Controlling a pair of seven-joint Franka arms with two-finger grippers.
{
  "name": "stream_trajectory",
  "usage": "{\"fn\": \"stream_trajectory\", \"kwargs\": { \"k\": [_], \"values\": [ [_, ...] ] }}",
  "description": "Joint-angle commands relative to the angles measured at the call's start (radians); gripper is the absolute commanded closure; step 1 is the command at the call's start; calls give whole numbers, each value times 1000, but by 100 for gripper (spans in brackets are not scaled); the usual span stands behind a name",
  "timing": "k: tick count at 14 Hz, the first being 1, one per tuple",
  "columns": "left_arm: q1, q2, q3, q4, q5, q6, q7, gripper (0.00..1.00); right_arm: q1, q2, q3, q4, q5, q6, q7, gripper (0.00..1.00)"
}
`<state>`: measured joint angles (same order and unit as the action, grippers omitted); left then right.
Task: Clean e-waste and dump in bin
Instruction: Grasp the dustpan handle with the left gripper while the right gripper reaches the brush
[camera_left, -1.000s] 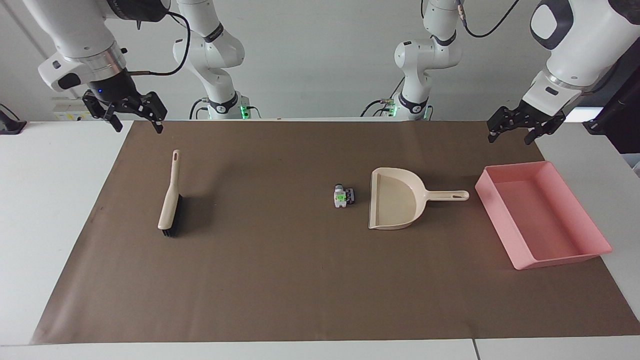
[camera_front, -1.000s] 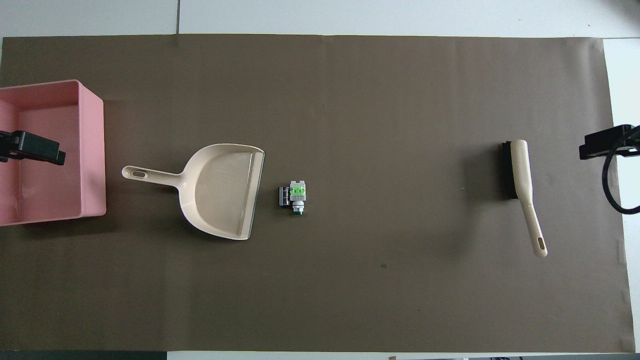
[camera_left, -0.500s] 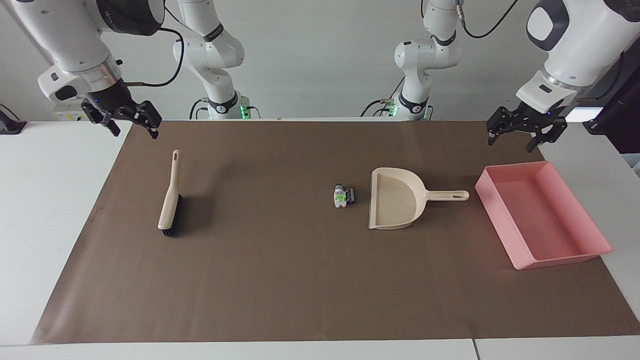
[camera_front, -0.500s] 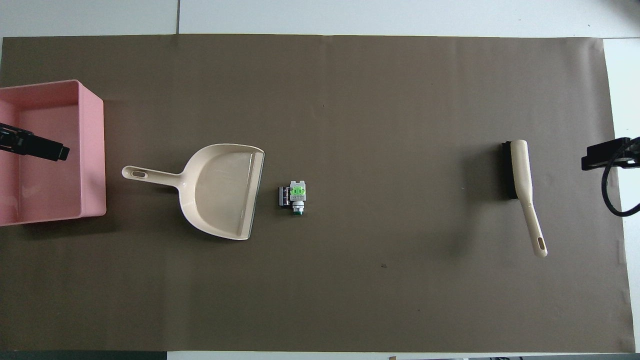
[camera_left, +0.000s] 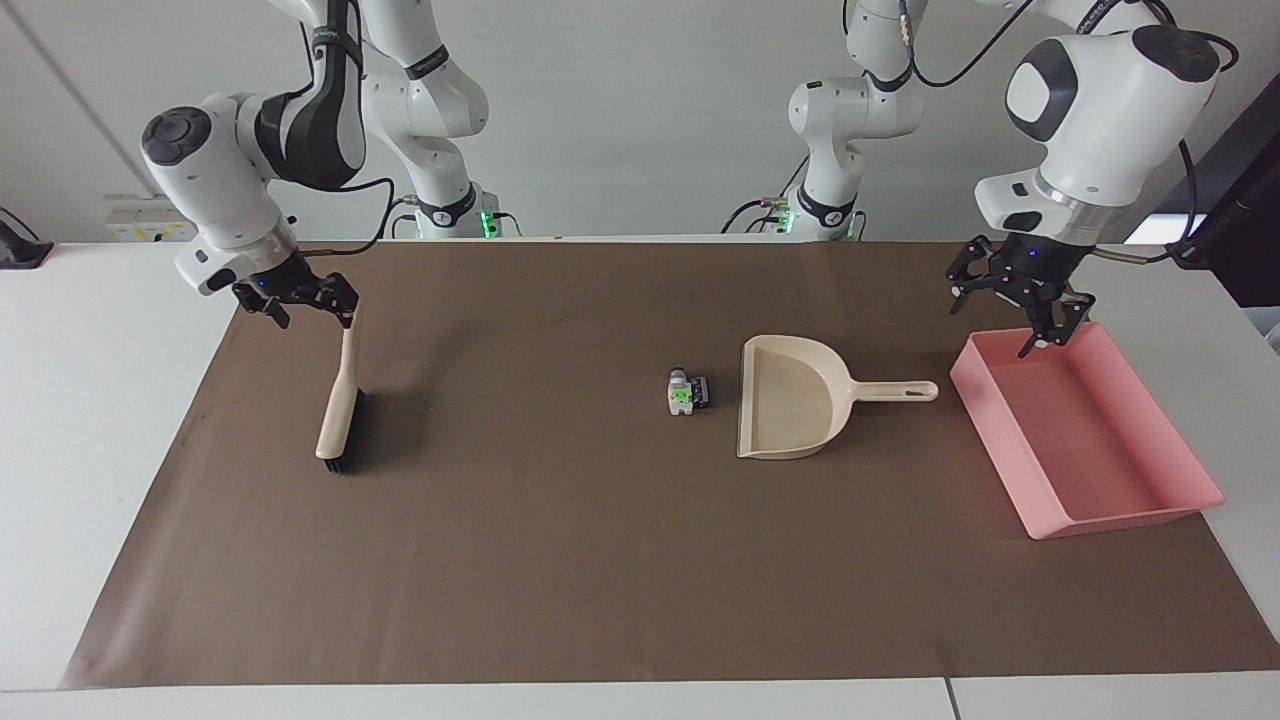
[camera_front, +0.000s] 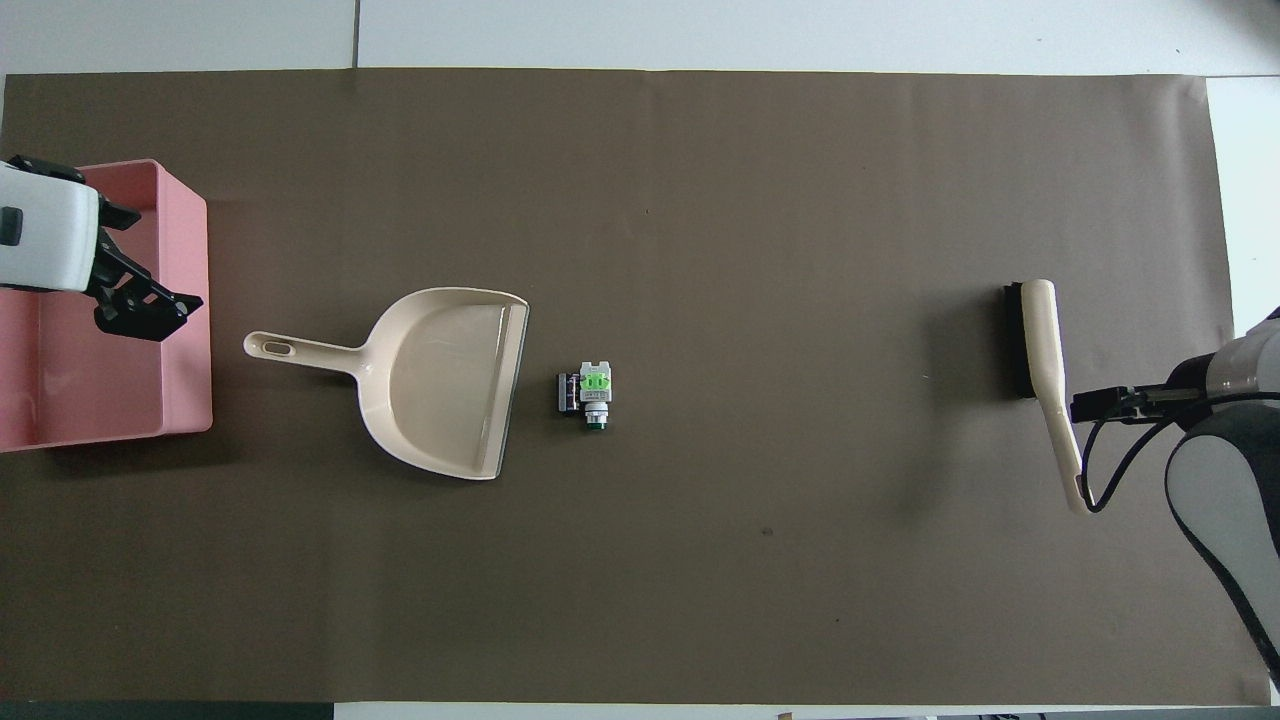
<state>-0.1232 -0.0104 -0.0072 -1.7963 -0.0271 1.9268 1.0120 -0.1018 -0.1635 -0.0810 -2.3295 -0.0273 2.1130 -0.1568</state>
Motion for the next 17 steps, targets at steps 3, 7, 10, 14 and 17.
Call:
{"fn": "stream_trajectory", "kwargs": {
  "k": [3,7,10,14,17],
  "values": [
    [-65,21,15,-163,7,152,305,1,-24,27,3,-94,6,131,-49,0],
    [-82,128,15,-178,77,215,336,0,-24,24,3,-125,29,125,-53,0],
    [-82,121,13,-271,133,262,373,0,-18,22,3,-126,35,119,-59,4],
    [-87,93,15,-389,139,374,367,0,-18,21,3,-128,36,111,-110,27],
    [-87,81,15,-413,141,373,361,1,-15,19,3,-128,35,110,-112,44]
  ]
}}
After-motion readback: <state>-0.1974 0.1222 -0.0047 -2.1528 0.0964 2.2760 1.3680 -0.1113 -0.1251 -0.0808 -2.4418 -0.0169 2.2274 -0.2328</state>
